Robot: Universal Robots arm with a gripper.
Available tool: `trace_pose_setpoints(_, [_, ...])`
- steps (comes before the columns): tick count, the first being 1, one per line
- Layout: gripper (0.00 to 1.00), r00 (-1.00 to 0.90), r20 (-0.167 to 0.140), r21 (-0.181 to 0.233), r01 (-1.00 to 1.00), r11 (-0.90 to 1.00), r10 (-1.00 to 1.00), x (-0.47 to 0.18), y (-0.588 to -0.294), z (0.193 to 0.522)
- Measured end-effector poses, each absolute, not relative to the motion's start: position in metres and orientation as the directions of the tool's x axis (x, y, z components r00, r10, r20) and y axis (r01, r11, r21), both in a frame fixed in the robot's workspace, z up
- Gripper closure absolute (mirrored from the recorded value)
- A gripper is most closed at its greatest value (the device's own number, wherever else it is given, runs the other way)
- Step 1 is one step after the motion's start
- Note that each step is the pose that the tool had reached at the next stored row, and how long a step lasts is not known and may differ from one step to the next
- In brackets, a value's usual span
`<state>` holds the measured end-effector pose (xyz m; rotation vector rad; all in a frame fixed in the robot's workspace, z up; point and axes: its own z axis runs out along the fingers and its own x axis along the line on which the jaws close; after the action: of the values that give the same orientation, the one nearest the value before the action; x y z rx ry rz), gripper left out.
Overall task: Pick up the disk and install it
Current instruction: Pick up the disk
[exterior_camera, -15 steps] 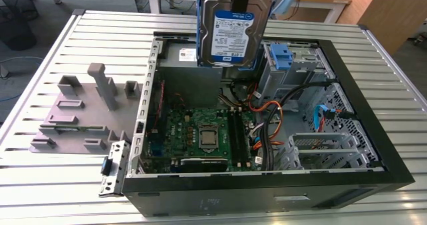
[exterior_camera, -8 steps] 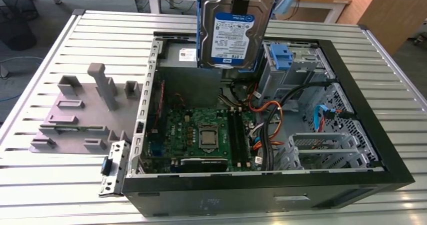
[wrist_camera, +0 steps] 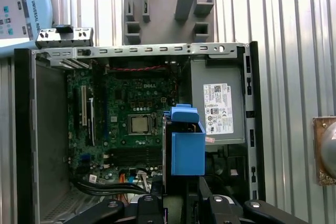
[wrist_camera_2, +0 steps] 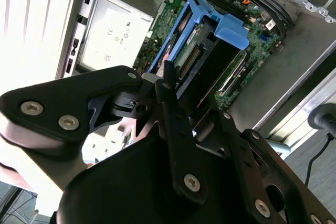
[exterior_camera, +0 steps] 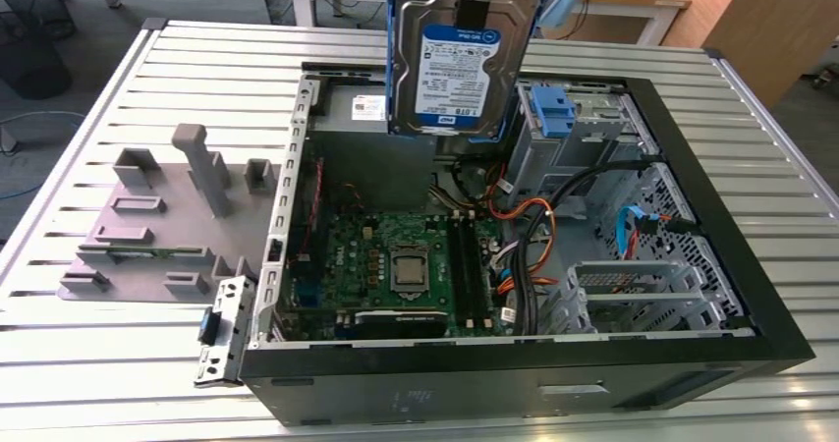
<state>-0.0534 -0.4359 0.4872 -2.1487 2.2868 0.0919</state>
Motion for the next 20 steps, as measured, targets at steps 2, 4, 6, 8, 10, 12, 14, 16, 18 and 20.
trace_pose_setpoints(2, [0.65,-0.063,-0.042,0.041,-0.997,0.061,-0.997,-0.0534,-0.4366,0.4872])
trace_pose_setpoints(4, [0.65,-0.063,-0.042,0.041,-0.997,0.061,-0.997,-0.0534,-0.4372,0.4871])
trace_pose_setpoints(6, [0.65,-0.063,-0.042,0.041,-0.997,0.061,-0.997,-0.0534,-0.4374,0.4871])
trace_pose_setpoints(8, [0.65,-0.063,-0.042,0.041,-0.997,0.061,-0.997,-0.0534,-0.4374,0.4871])
trace_pose_setpoints(10, [0.65,-0.063,-0.042,0.041,-0.997,0.061,-0.997,-0.0534,-0.4377,0.4872])
trace_pose_setpoints(12, [0.65,-0.063,-0.042,0.041,-0.997,0.061,-0.997,-0.0534,-0.4382,0.4872])
trace_pose_setpoints(14, [0.65,-0.063,-0.042,0.041,-0.997,0.061,-0.997,-0.0534,-0.4388,0.4872])
trace_pose_setpoints(16, [0.65,-0.063,-0.042,0.041,-0.997,0.061,-0.997,-0.0534,-0.4396,0.4872])
trace_pose_setpoints(18, [0.65,-0.063,-0.042,0.041,-0.997,0.061,-0.997,-0.0534,-0.4403,0.4871])
trace_pose_setpoints(20, [0.65,-0.063,-0.042,0.041,-0.997,0.061,-0.997,-0.0534,-0.4407,0.4871])
